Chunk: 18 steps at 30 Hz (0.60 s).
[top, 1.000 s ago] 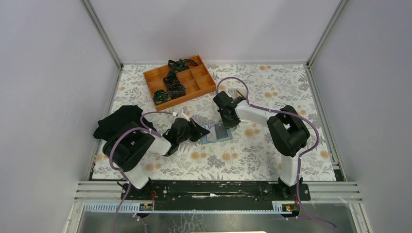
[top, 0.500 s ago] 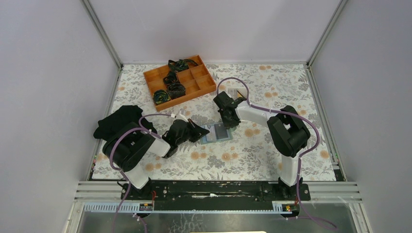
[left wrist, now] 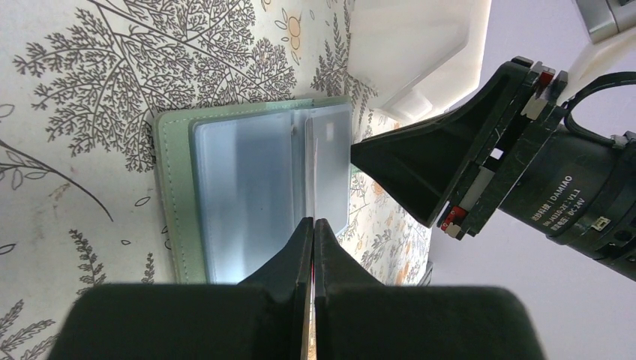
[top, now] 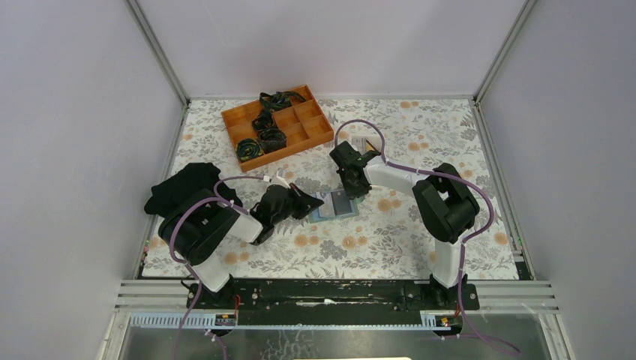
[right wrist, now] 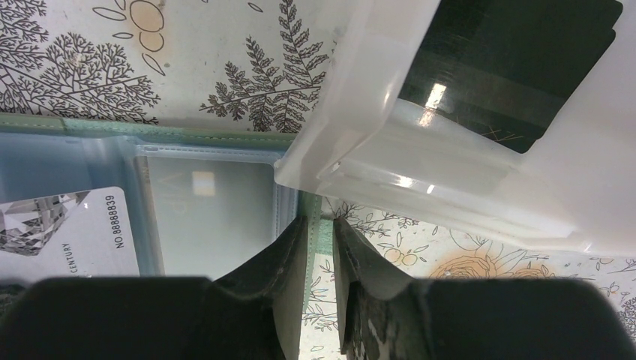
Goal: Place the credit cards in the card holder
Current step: Insert the credit card into the card holder.
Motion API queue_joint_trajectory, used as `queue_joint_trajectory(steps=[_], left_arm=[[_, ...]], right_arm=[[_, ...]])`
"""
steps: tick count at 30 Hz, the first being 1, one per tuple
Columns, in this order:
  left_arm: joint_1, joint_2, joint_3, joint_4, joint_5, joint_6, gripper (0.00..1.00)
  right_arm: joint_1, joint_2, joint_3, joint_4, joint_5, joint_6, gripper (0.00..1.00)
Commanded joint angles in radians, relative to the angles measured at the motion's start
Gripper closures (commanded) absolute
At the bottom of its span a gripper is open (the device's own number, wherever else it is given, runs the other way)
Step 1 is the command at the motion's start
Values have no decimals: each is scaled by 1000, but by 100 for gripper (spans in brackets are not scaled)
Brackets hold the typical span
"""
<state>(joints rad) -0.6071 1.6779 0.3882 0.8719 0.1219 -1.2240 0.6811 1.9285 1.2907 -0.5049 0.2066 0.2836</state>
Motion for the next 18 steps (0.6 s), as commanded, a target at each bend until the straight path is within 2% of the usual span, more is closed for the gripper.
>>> queue_joint_trajectory(steps=[1, 18], left_arm=[[-3, 14, 6, 78, -21, -5, 100], [-3, 46, 32, 85, -19, 0, 100]], right_arm=[[-2, -16, -20, 1, -33, -8, 74], [-2, -11, -13, -1, -35, -10, 74]])
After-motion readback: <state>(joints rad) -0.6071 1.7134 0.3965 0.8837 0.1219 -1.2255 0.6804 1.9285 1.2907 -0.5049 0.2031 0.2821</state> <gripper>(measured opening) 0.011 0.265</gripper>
